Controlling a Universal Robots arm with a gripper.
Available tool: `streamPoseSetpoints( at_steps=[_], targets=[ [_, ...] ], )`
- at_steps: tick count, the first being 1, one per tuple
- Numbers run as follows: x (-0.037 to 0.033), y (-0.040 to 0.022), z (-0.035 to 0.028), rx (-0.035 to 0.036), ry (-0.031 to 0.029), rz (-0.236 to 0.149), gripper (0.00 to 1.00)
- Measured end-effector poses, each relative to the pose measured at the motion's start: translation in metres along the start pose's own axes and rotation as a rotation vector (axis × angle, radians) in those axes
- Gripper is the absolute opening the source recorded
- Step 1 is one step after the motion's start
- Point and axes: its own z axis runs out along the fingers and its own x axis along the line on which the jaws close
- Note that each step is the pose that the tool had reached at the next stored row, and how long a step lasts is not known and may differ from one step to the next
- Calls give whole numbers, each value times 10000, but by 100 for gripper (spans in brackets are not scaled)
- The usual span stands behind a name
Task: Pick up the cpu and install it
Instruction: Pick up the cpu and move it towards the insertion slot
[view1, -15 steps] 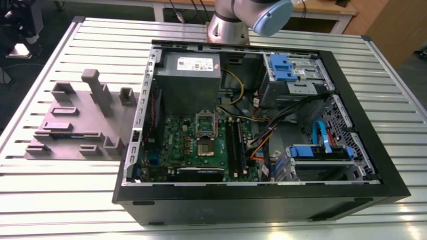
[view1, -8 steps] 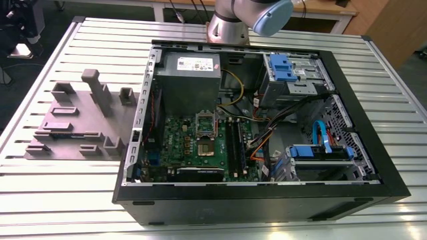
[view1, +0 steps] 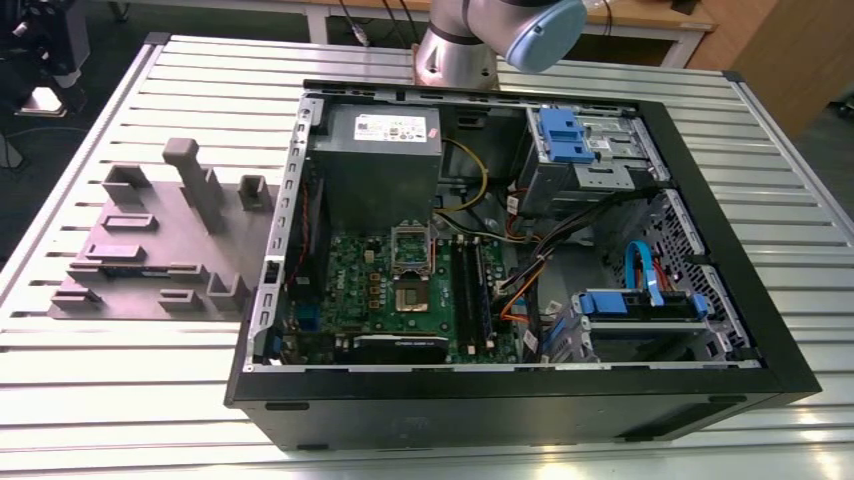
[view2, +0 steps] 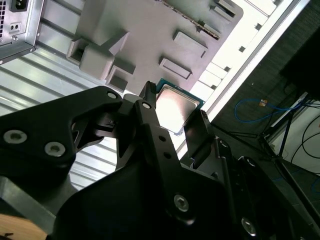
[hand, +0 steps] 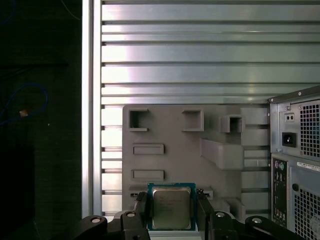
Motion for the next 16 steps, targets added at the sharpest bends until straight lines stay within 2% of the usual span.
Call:
streamPoseSetpoints(
  at_steps=[16],
  targets=[
    [-94,2,2,-1,-1,0,47]
  ],
)
